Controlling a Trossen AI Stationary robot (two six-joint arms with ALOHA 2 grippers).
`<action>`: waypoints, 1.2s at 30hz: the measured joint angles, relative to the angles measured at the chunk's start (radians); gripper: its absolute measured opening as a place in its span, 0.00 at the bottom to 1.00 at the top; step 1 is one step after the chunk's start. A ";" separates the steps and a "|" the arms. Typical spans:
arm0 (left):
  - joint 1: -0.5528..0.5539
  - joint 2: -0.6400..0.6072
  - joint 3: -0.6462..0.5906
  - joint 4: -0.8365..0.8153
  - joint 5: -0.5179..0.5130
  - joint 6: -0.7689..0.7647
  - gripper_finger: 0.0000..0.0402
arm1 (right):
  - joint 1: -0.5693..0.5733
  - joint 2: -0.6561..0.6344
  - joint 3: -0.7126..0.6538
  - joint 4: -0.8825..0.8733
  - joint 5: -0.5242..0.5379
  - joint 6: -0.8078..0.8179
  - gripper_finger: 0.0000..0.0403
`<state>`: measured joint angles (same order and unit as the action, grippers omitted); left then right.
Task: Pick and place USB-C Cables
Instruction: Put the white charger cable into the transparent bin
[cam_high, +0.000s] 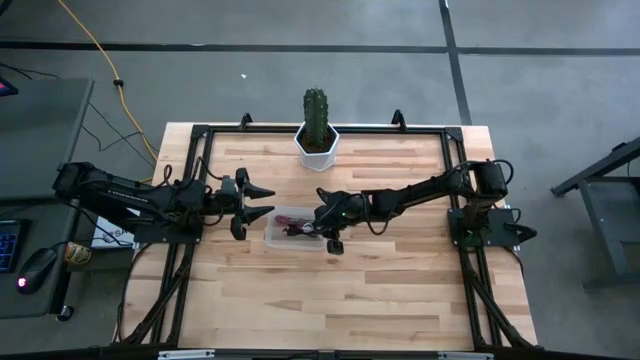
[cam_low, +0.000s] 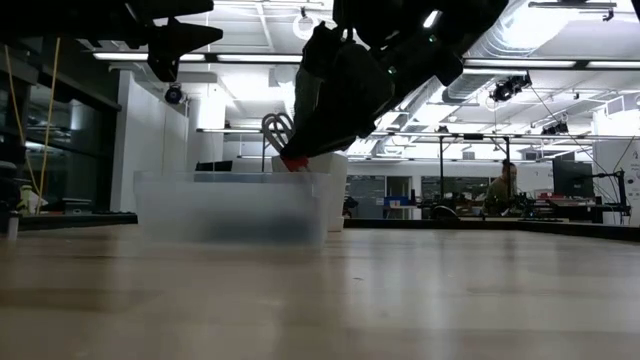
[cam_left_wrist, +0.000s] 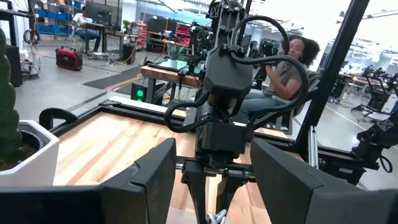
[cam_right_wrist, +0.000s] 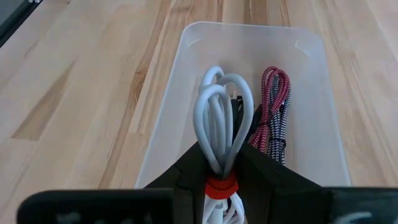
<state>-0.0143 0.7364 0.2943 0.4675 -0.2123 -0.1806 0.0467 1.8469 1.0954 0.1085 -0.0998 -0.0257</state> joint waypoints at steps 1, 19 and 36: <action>0.000 0.000 0.000 0.000 0.000 0.000 0.47 | 0.000 0.000 0.000 0.000 0.000 0.000 0.17; 0.000 0.000 0.000 0.000 0.000 0.000 0.47 | 0.000 0.000 -0.001 0.000 0.032 0.000 0.17; 0.001 0.000 0.000 0.000 0.000 0.000 0.47 | 0.006 0.000 -0.001 0.001 0.073 0.011 0.32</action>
<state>-0.0135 0.7364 0.2939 0.4675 -0.2125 -0.1802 0.0529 1.8469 1.0946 0.1093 -0.0268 -0.0144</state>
